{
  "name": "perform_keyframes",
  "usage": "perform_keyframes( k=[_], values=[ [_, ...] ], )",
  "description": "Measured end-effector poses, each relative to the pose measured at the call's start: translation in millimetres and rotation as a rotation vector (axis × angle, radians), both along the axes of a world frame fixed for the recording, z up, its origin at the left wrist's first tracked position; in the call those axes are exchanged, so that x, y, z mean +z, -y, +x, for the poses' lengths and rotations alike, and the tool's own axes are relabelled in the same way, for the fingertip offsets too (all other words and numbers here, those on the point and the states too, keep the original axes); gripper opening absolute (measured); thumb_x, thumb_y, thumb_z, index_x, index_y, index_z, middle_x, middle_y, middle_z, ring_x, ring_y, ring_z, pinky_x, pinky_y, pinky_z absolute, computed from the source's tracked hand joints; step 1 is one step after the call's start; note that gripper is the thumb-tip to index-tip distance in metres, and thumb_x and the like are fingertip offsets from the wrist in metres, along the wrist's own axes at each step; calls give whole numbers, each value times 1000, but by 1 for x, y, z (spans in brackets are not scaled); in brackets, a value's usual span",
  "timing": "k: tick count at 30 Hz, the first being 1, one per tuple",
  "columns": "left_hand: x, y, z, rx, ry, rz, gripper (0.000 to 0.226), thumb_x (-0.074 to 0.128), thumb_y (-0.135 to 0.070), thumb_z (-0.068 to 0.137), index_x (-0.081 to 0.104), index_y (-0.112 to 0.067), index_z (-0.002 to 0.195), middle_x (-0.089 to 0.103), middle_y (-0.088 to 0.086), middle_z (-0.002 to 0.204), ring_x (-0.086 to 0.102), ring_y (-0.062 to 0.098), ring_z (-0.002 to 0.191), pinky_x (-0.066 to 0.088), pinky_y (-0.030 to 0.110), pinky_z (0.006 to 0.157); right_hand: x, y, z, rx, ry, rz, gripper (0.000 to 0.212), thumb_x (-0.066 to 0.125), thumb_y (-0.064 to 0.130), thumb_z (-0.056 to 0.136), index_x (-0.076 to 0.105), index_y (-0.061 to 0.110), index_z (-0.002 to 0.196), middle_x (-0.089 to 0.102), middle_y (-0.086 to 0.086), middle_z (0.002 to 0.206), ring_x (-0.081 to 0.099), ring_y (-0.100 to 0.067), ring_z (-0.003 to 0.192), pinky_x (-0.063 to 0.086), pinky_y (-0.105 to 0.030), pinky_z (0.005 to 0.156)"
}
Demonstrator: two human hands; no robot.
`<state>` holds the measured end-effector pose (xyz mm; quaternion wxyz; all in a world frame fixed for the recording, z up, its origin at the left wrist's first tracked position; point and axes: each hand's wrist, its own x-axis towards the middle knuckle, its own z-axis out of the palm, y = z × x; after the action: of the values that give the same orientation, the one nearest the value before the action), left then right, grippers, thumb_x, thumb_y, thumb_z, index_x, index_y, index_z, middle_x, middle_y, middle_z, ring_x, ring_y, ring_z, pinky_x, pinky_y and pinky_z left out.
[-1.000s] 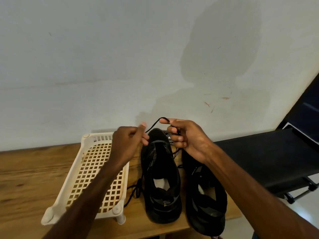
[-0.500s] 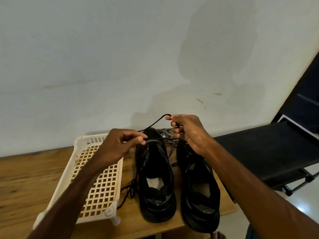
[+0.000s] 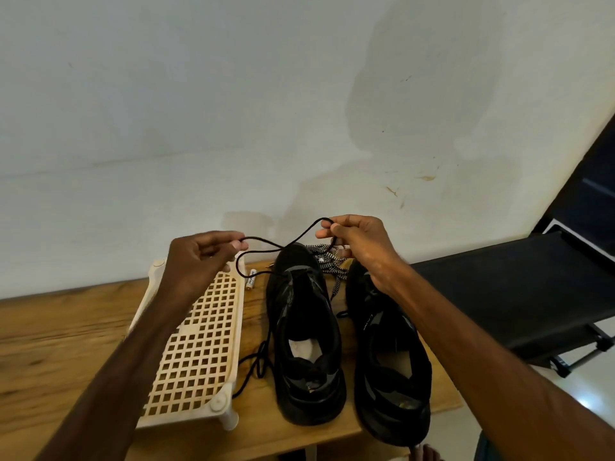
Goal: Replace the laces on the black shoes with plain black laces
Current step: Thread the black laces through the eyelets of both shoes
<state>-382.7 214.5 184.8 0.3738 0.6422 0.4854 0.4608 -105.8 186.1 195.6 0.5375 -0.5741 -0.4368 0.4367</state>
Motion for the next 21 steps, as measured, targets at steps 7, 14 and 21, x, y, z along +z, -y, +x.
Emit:
perform_keyframes(
  k=[7, 14, 21],
  values=[
    [11, -9, 5, -23, 839, -274, 17, 72, -12, 91, 73, -12, 109, 71, -2, 94, 59, 8, 77, 49, 17, 62, -7, -11, -19, 66, -17, -16, 25, 64, 1, 97, 72, 8, 119, 76, -13, 106, 71, -17, 93, 61, -27, 78],
    [13, -5, 16, -123, 998, -350, 9, 71, -15, 90, 71, -21, 97, 63, -6, 88, 55, 8, 75, 46, 17, 60, -19, -13, -22, 166, 664, -47, 41, 61, 1, 95, 62, 7, 136, 69, -8, 125, 65, -17, 110, 53, -20, 94],
    [6, -4, 27, -151, 852, -399, 10, 79, -18, 81, 77, -23, 89, 62, -7, 80, 54, 10, 74, 44, 21, 58, -14, 7, -17, 206, 846, -36, 19, 78, 26, 88, 78, 15, 103, 73, 5, 90, 65, 0, 78, 49, -9, 64]
  ],
)
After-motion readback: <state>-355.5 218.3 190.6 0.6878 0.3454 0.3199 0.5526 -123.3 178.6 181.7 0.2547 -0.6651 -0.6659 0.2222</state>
